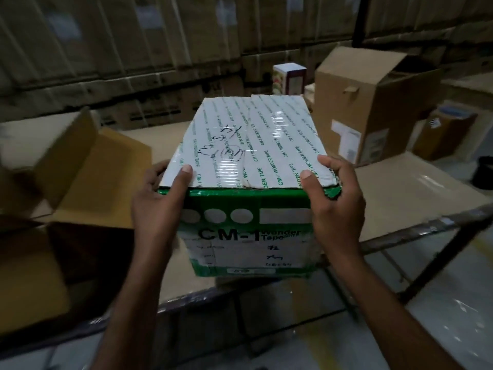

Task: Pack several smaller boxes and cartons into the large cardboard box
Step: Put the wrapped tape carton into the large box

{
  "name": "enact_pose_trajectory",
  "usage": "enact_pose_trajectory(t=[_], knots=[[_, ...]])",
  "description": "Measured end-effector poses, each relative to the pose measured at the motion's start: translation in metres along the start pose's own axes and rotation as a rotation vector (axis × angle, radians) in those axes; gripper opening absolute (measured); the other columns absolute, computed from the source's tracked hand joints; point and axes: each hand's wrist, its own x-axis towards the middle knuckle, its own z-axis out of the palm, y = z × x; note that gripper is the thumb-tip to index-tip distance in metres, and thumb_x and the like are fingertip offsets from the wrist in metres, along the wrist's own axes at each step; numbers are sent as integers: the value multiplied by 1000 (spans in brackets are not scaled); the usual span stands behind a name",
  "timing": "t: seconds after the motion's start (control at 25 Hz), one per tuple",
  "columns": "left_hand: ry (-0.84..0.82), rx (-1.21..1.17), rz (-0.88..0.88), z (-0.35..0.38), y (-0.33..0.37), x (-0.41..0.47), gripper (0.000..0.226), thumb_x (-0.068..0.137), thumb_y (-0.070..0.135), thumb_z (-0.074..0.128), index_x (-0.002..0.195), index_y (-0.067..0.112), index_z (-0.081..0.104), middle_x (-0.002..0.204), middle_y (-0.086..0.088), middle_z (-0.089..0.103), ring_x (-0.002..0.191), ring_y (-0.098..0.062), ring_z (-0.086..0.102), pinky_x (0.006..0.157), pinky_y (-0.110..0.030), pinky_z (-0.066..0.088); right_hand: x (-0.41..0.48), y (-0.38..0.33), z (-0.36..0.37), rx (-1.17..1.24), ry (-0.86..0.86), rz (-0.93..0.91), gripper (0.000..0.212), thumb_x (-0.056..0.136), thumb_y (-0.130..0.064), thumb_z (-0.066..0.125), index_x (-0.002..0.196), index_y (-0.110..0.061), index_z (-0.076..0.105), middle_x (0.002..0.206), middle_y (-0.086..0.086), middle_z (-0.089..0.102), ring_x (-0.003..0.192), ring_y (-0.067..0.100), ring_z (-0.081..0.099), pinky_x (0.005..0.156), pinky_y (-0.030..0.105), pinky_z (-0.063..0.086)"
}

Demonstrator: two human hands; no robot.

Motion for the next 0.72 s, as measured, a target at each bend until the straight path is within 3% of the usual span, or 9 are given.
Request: enact_pose_trajectory(t=[0.08,0.24,0.36,0.44,0.52,0.64,0.72], knots=[[42,0,-13,-23,-5,-16,34,91,39,76,121,24,70,110,1,77,98,-18,76,73,-32,60,-7,1,8,29,-115,-17,35,89,-52,67,121,-36,65,115,-29,66,111,1,63,90,47,56],[94,-47,-37,-67,-7,-33,36,90,37,77,124,26,68,112,1,77,98,-19,76,78,-38,64,-30,-13,22,73,-204,-88,32,89,-52,66,117,-37,66,120,-21,70,115,6,65,89,47,57],[92,-89,13,-90,-3,-33,41,92,32,75,131,23,65,116,2,75,99,-17,76,73,-32,63,-42,-35,30,116,-219,-184,38,92,-46,68,127,-33,62,120,-27,67,113,3,66,85,47,60],[72,-112,84,-107,4,-23,49,91,28,76,138,23,61,117,7,74,102,-11,74,72,-24,61,-42,-53,37,220,-267,-236,57,95,-32,74,146,-27,50,133,-29,60,122,0,62,95,41,59],[30,-143,114,-125,10,-5,60,89,27,78,145,25,55,121,11,73,109,-9,72,79,-25,61,-33,-72,44,306,-348,-212,83,91,-18,80,159,-23,33,149,-17,53,132,-4,54,108,33,51],[-89,-169,176,-155,20,28,51,91,17,75,137,25,57,122,4,73,110,-14,72,81,-24,60,-25,-106,61,399,-580,-105,82,78,-9,83,150,-27,47,136,-9,68,119,8,67,90,28,60],[-148,-129,248,-173,25,43,50,92,13,73,136,22,53,126,4,68,113,-7,69,80,-19,57,-34,-121,79,434,-563,-61,72,78,-9,81,143,-24,54,125,-6,74,114,20,72,85,32,62]])
